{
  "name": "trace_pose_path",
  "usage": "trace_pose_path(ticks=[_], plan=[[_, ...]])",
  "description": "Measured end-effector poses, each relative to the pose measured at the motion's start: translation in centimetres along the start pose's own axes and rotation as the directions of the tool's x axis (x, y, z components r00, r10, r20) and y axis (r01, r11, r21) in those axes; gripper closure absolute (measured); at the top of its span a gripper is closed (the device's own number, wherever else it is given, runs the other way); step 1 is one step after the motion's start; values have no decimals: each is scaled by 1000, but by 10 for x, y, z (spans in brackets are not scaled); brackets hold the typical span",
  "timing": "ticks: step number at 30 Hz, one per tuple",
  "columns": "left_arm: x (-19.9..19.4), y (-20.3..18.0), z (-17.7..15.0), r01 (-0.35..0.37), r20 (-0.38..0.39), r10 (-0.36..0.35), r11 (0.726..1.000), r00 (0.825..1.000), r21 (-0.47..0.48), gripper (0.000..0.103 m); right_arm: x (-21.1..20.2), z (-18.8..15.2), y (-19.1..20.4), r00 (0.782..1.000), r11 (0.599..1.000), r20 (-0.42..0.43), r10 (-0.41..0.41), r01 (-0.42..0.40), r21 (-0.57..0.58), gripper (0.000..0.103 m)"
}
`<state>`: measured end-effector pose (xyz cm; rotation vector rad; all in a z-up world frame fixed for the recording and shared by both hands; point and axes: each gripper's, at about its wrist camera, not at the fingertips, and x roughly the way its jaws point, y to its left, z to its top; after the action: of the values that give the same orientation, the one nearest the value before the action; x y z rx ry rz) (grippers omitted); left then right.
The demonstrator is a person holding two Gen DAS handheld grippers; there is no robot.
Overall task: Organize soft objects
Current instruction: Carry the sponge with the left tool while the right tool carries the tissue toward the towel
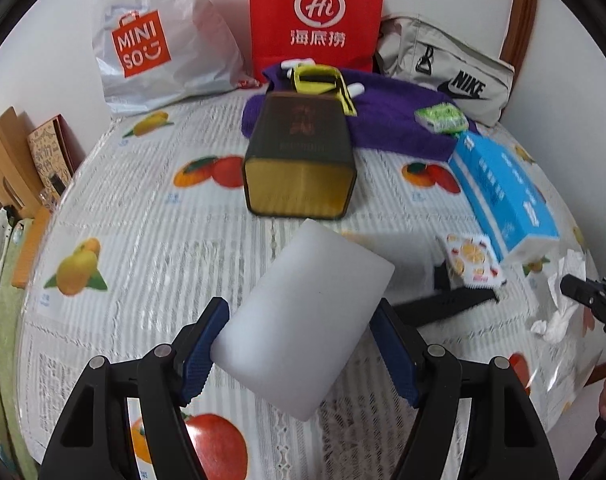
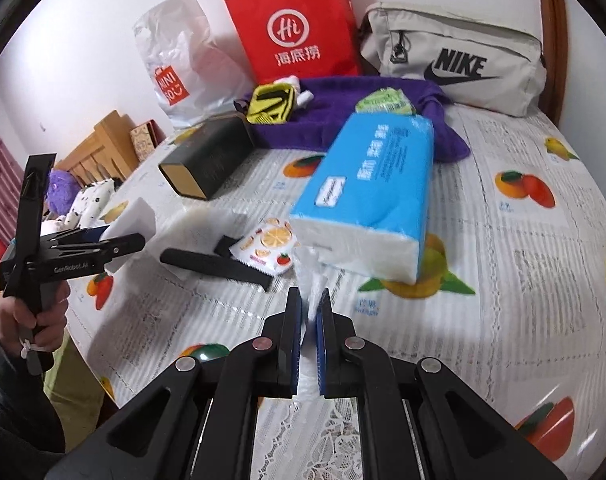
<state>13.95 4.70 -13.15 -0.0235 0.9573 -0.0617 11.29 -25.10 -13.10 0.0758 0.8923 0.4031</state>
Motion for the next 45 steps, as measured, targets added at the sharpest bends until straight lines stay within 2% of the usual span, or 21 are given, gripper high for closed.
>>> trace_pose_path(ticks=[7,17,26,34,43,45], plan=[[-9,-2,29,-7,39,8,1000,999,-25,32,-15,26,0,998,999,54,20,-18,-26,96],[-9,7,69,-32,63,34,999,997,-23,32,-12,68,-9,995,999,98,-13,17,-35,96],[-4,9,109,-16,85,17,1000,996,-11,32,-8,113,-8,989,997,140,-41,51,-63,96],[8,14,145,35,86,-34,999,996,-10,32,7,151,-15,988,998,150,-30,38,-51,96],[45,9,182,54,53,-54,998,997,-9,32,44,197,-33,989,996,136,-63,71,-53,96],[52,6,189,66,48,-66,998,997,-7,32,52,208,-40,991,998,126,-48,53,-37,96]])
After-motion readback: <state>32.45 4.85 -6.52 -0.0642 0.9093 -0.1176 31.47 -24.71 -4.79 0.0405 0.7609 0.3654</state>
